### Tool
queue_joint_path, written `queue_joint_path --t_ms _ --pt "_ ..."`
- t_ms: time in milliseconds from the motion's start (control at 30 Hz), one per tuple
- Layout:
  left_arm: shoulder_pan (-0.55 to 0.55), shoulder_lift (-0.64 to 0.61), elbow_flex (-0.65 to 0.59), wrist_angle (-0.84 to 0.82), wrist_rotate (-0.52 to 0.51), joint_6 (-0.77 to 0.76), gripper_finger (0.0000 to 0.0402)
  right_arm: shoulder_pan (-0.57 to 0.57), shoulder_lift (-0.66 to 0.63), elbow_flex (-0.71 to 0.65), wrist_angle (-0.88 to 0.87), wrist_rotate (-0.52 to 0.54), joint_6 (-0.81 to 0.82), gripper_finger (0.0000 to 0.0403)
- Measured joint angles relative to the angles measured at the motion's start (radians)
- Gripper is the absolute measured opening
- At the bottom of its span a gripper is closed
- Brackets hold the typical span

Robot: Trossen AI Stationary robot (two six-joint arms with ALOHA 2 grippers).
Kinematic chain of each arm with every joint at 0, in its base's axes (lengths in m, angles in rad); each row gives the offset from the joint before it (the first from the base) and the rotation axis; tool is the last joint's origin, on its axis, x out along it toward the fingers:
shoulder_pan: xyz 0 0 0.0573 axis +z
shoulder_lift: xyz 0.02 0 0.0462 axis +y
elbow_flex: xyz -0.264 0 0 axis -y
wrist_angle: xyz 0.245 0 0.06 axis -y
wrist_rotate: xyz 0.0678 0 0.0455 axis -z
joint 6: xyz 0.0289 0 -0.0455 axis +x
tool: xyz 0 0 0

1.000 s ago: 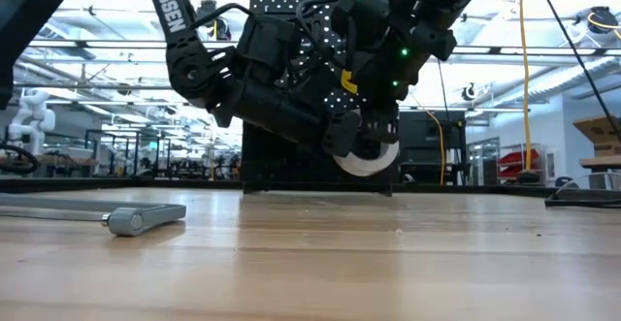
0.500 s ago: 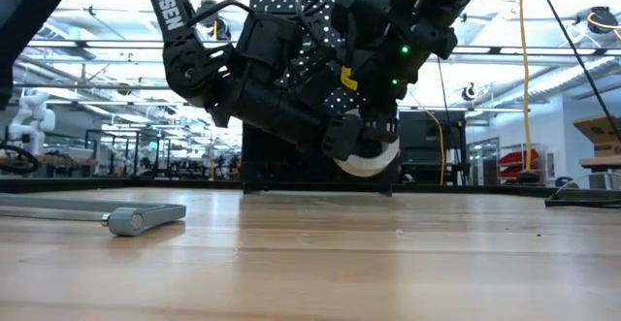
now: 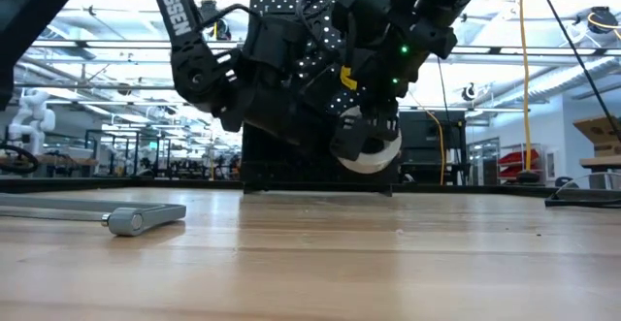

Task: Hang tools onto peg board
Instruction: Hang the white tape on the black peg board

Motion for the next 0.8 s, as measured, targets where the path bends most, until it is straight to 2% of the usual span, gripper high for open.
queue_joint_path --t_ms 267,500,800 --pt "-0.002 0.104 0.062 0.089 -0.082 0.001 0.0 -0.003 0.005 -0.003 0.007 -0.004 -0.025 0.0137" --pt "-0.002 0.109 0.065 0.129 -0.143 0.037 0.0 -0.003 0.005 -0.002 0.025 -0.007 -0.027 0.0137" --pt "0.003 0.109 0.065 0.131 -0.15 0.038 0.0 -0.003 0.005 -0.002 0.028 -0.013 -0.036 0.0137"
